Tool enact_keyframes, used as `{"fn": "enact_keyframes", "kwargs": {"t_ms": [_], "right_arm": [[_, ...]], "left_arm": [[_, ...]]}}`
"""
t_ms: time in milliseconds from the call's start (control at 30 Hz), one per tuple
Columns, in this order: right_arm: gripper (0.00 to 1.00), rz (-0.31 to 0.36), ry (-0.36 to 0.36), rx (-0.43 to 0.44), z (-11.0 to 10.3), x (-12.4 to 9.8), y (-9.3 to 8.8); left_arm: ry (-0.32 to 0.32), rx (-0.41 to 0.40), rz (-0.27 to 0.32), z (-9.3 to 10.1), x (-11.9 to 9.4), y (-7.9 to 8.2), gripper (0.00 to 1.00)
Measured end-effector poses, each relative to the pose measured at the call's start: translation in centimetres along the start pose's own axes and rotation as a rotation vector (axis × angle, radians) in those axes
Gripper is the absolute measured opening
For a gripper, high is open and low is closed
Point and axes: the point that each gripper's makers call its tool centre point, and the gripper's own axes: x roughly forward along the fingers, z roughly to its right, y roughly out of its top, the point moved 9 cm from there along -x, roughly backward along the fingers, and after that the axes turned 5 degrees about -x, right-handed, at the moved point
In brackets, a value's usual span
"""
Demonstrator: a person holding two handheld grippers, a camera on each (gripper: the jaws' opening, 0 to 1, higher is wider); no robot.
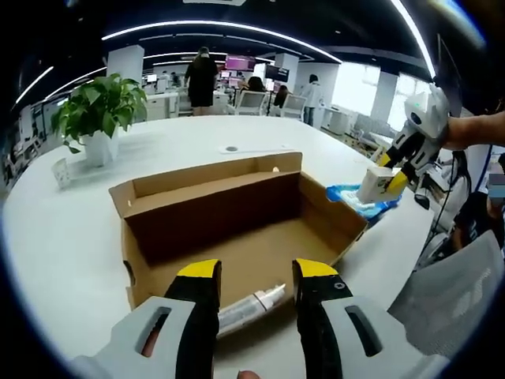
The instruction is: Operate the shoe box by opening the lid, removing the specified soft item, and placing it in the target area until the item is outside and the box remains undamaged.
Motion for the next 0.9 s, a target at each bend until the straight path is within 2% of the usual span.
{"fn": "enact_keyframes", "kwargs": {"t_ms": [400,767,900], "right_arm": [[0.16,-0.04,-0.029,0.034,2.1,-2.1,-4.7],[0.17,-0.113,-0.042,-0.016,4.9,-3.1,-8.6],[0.17,-0.117,-0.047,-0.023,6.3,-3.1,-9.6]], "left_arm": [[0.03,0.012,-0.013,-0.3,-0.1,-0.1,0.37],[0.092,0.007,0.003,-1.5,-0.5,0.0,0.36],[0.114,0.005,0.004,-1.8,-0.6,0.0,0.36]]}}
